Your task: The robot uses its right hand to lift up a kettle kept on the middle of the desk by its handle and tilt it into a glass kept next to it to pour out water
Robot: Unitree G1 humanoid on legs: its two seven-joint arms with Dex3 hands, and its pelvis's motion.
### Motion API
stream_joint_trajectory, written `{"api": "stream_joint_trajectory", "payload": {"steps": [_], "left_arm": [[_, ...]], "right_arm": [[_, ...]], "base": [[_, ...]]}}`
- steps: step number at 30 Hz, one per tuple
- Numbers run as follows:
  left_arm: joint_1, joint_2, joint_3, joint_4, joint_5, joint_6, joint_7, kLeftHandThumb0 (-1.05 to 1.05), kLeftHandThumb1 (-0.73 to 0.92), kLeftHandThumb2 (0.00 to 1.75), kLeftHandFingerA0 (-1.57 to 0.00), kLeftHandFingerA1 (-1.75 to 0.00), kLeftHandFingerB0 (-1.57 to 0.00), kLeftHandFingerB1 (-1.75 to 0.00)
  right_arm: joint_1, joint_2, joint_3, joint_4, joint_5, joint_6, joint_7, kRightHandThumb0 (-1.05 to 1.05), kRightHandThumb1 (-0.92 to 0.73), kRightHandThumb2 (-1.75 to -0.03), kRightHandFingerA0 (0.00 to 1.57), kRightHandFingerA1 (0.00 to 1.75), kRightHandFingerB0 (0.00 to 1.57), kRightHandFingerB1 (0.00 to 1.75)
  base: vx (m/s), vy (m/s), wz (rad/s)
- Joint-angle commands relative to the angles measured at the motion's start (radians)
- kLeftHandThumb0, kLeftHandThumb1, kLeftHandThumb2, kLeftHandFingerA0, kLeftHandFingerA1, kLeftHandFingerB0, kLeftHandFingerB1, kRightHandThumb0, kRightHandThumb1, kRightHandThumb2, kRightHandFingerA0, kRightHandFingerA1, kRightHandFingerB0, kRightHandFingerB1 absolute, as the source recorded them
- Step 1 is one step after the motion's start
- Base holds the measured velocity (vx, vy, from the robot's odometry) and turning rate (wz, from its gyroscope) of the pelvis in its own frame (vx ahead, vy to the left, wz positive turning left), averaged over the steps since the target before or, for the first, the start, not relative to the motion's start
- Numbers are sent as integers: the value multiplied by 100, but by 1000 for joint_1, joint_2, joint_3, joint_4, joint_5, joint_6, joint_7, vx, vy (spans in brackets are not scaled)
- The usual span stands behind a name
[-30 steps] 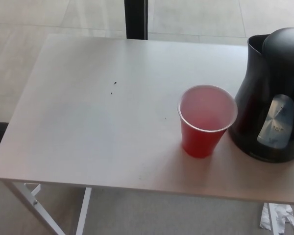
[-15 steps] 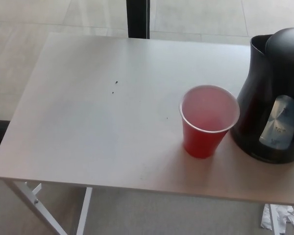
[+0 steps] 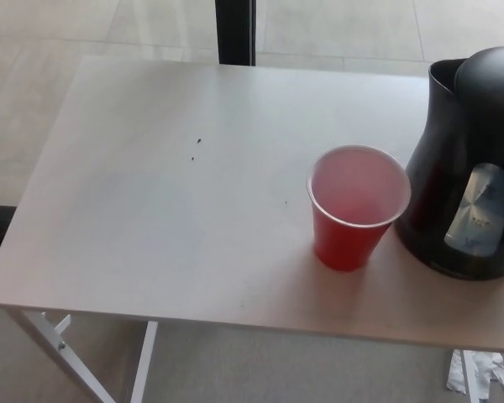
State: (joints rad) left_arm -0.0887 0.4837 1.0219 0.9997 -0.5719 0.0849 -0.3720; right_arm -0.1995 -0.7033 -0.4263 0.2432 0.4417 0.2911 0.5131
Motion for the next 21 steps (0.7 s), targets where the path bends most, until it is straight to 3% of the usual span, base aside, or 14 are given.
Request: {"api": "stream_joint_trajectory", "payload": {"steps": [1, 3, 4, 7, 9, 11, 16, 17, 18, 19, 20, 21], "left_arm": [[13, 27, -3, -1, -61, 45, -19, -105, 62, 77, -69, -60, -61, -79], [14, 29, -7, -2, -66, 46, -18, -105, 62, 77, -69, -60, -61, -79], [14, 32, -9, 2, -72, 52, -25, -105, 60, 76, -64, -59, -62, -78], [12, 35, -19, 10, -74, 40, -23, -105, 61, 79, -69, -60, -58, -82], [16, 30, -23, -9, -82, 46, -12, -105, 60, 77, -65, -60, -59, -81], [10, 38, -26, 11, -85, 42, -11, -105, 61, 78, -72, -60, -63, -80], [19, 28, -37, -12, -95, 39, -12, -105, 62, 77, -76, -63, -66, -79], [19, 27, -39, -12, -97, 38, -10, -105, 63, 77, -78, -63, -66, -77], [19, 27, -38, -10, -100, 41, -10, -105, 62, 77, -76, -63, -67, -77], [19, 28, -37, -8, -106, 45, -11, -105, 62, 77, -76, -63, -67, -77], [20, 28, -39, -9, -108, 45, -10, -105, 62, 77, -76, -63, -67, -77], [20, 29, -43, -7, -106, 41, -10, -105, 62, 77, -70, -61, -65, -78]], "right_arm": [[-22, -56, 87, 0, -51, 91, 47, -66, -37, -78, 0, 17, 0, 11], [-24, -59, 92, 1, -49, 93, 45, -66, -37, -78, 0, 17, 0, 11], [-36, -79, 131, 38, -78, 91, 72, -74, -41, -78, 0, 8, 0, 0], [-54, -94, 167, 85, -104, 77, 85, -72, -41, -76, 0, 10, 0, 0], [-62, -107, 201, 116, -143, 43, 90, -63, -37, -78, 1, 42, 0, 11], [-70, -107, 211, 130, -152, 37, 82, -64, -37, -78, 1, 36, 0, 10], [-80, -110, 234, 141, -193, 40, 61, -60, -36, -75, 8, 48, 0, 13], [-83, -111, 240, 149, -206, 32, 58, -62, -39, -62, 11, 40, 2, 11], [-91, -110, 248, 161, -216, 29, 59, -62, -37, -80, 6, 47, 0, 15], [-102, -107, 255, 177, -224, 28, 62, -62, -37, -80, 6, 47, 0, 15], [-104, -106, 254, 181, -227, 25, 64, -62, -37, -76, 0, 16, 1, 15], [-111, -100, 257, 184, -230, 24, 62, -62, -35, -72, 0, 12, 0, 8]], "base": [[0, 0, 0], [0, 0, 0], [0, 0, 0], [0, 0, 0], [0, 0, 0], [0, 0, 0], [0, 0, 0], [0, 0, 0], [0, 0, 0], [0, 0, 0], [0, 0, 0], [0, 0, 0]]}}
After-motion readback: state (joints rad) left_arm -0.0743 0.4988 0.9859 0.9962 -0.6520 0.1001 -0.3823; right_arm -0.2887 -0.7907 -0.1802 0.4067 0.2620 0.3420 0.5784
